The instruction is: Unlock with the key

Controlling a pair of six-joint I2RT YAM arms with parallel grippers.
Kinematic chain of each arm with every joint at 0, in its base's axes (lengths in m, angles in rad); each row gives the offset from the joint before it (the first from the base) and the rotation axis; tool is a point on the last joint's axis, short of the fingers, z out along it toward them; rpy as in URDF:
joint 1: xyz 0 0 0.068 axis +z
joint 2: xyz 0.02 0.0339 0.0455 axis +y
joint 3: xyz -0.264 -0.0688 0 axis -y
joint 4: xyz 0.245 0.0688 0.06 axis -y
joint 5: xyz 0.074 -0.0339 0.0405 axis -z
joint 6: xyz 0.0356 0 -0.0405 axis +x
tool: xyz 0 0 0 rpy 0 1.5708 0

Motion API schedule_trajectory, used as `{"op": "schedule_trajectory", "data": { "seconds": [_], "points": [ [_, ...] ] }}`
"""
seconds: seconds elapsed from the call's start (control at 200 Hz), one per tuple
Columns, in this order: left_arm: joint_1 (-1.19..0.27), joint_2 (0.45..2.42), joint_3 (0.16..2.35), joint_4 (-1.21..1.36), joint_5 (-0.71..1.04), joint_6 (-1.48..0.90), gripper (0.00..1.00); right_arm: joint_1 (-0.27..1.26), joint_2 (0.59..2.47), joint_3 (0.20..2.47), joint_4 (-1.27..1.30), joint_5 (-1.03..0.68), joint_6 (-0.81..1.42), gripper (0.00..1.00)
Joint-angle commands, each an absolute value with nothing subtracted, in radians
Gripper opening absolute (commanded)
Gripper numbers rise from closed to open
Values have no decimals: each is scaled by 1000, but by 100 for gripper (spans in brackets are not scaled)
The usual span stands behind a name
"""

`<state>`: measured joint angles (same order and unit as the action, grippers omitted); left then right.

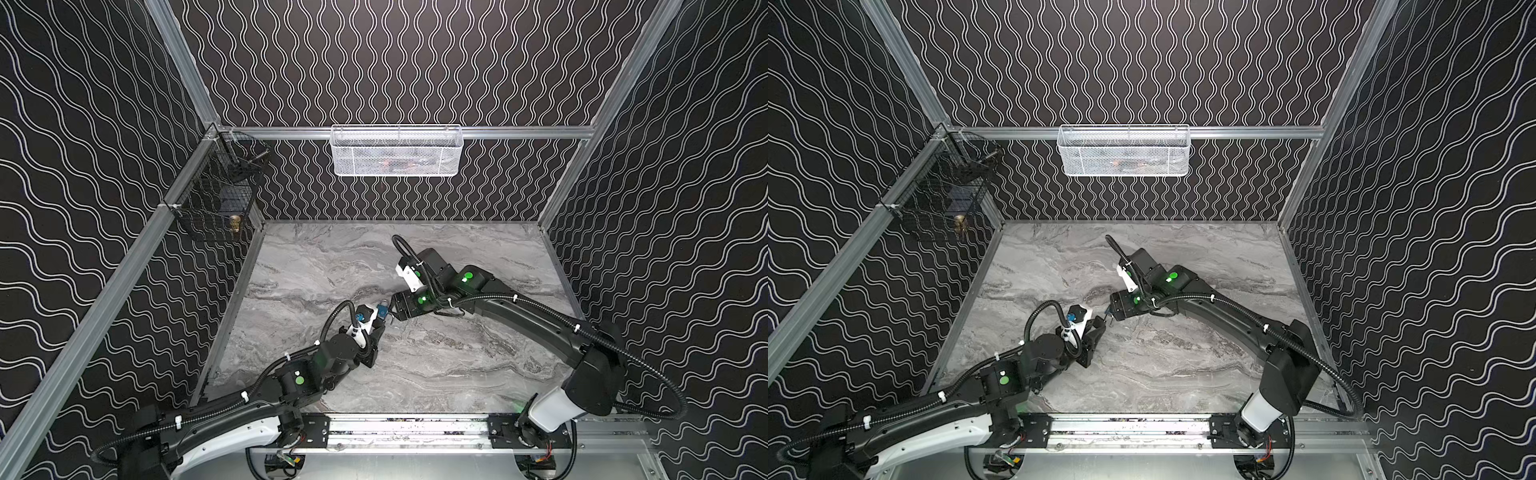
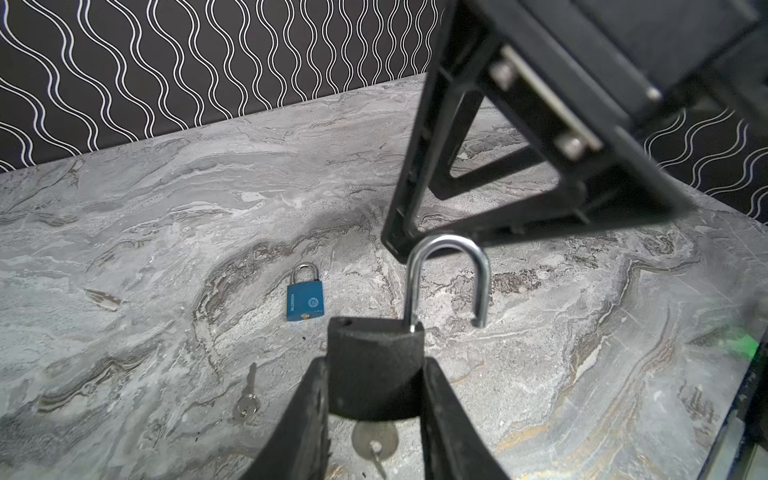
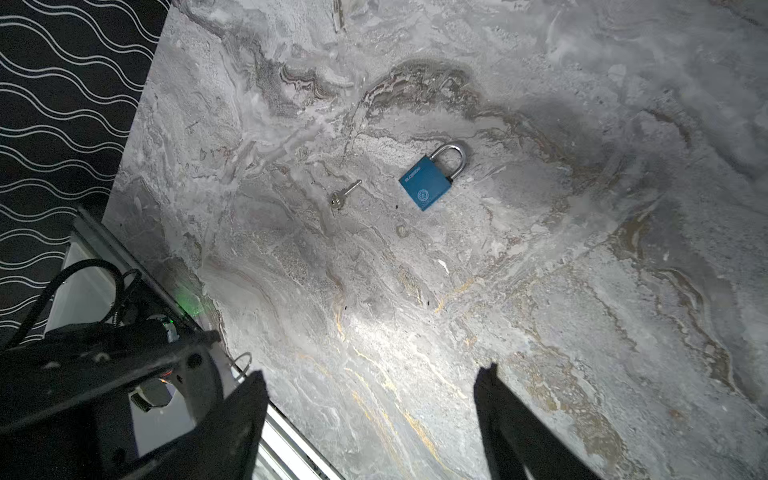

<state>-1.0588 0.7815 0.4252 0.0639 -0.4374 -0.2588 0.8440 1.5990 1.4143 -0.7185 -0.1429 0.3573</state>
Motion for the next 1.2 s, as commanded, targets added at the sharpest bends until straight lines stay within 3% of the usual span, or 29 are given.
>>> {"op": "schedule_trajectory", "data": {
  "seconds": [0.0, 0.521, 1.191],
  "points": [
    [-1057, 784, 431, 123, -442, -247, 0, 843, 1587, 1408, -703, -147, 350, 80],
    [-1056, 887, 515, 73, -417, -326, 0, 757, 1382, 1203, -631, -65, 442, 81],
    [-1176, 1504, 990, -255, -369, -791, 0, 518, 1026, 835, -567, -64, 562, 85]
  ]
}}
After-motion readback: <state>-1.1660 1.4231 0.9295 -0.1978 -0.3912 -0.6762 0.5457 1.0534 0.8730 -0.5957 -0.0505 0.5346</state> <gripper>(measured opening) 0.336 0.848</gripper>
